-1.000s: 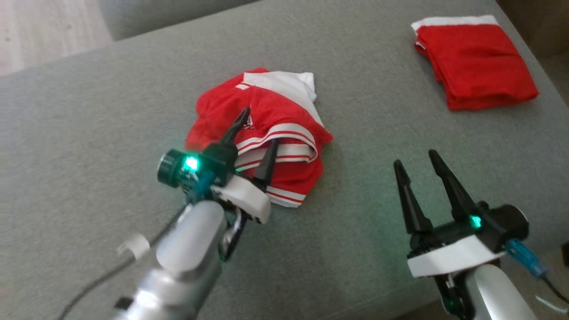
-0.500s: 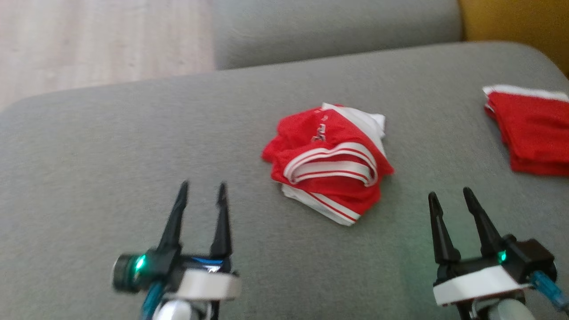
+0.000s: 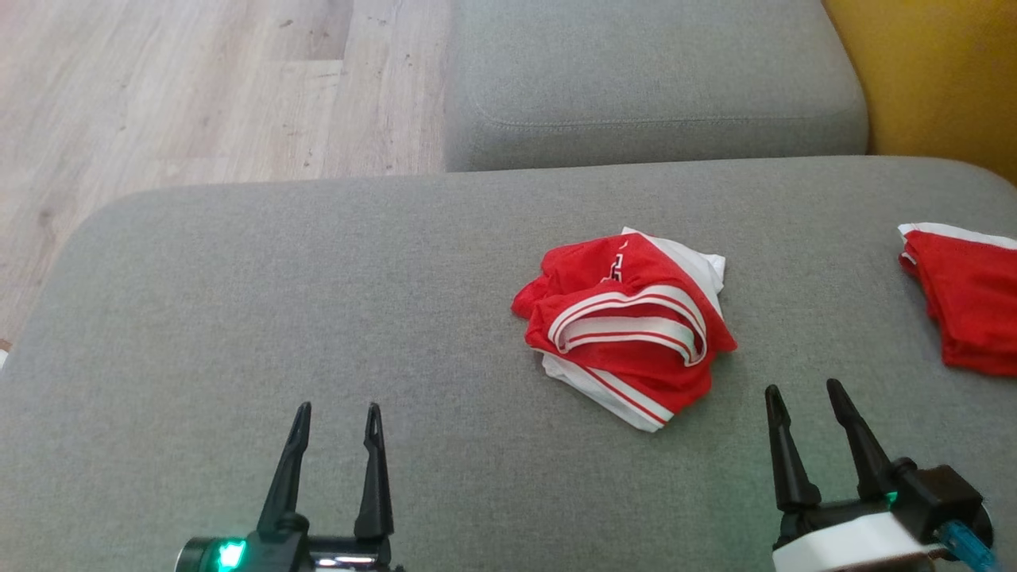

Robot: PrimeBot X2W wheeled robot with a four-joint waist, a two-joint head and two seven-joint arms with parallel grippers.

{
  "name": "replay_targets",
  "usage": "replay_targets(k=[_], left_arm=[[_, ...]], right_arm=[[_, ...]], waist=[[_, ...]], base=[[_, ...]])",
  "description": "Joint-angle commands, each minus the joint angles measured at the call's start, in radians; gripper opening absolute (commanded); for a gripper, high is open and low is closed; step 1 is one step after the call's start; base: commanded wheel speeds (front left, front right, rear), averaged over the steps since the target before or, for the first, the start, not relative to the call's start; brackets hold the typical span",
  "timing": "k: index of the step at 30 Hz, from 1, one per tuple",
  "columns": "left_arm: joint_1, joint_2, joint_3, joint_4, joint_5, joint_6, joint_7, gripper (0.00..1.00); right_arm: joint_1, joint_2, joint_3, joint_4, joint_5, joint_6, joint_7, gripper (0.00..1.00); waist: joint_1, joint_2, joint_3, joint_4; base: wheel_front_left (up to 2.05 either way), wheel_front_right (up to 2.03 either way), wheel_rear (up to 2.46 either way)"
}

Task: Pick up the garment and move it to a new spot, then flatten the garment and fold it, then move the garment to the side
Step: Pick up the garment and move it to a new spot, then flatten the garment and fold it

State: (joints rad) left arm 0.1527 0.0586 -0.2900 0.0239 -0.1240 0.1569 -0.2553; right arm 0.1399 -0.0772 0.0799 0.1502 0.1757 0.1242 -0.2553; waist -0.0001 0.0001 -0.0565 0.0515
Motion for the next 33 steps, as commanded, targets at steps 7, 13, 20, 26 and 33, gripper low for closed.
replay_targets(k=[7, 13, 20, 26, 33], left_arm=[[-0.029, -0.007, 0.046, -0.032, 0.022, -0.013, -0.006, 1.0], [-0.027, -0.008, 0.046, -0.034, 0.029, -0.015, -0.006, 1.0], [-0.023, -0.008, 0.044, -0.026, 0.019, -0.008, -0.006, 1.0], [-0.035, -0.008, 0.028, -0.016, 0.006, -0.007, -0.006, 1.0], [-0.143, -0.008, -0.091, 0.041, 0.014, -0.065, -0.006, 1.0]], right_arm=[[-0.017, -0.005, 0.021, -0.025, -0.005, 0.007, -0.006, 1.0], [-0.016, -0.008, 0.021, -0.028, -0.006, 0.007, -0.006, 1.0], [-0.018, -0.015, 0.026, -0.023, -0.003, 0.007, -0.006, 1.0], [-0.034, -0.022, 0.035, -0.026, -0.002, 0.007, -0.006, 1.0], [-0.061, -0.03, 0.039, -0.042, -0.004, 0.007, -0.006, 1.0]], waist=[[0.0001, -0.0001, -0.006, -0.002], [0.0001, -0.0001, -0.002, -0.006], [0.0001, -0.0001, 0.0, -0.012], [0.0001, -0.0001, 0.022, -0.044], [0.0001, -0.0001, 0.068, -0.144]], base=[[0.0, 0.0, 0.0], [0.0, 0.0, 0.0], [0.0, 0.0, 0.0], [0.0, 0.0, 0.0], [0.0, 0.0, 0.0]])
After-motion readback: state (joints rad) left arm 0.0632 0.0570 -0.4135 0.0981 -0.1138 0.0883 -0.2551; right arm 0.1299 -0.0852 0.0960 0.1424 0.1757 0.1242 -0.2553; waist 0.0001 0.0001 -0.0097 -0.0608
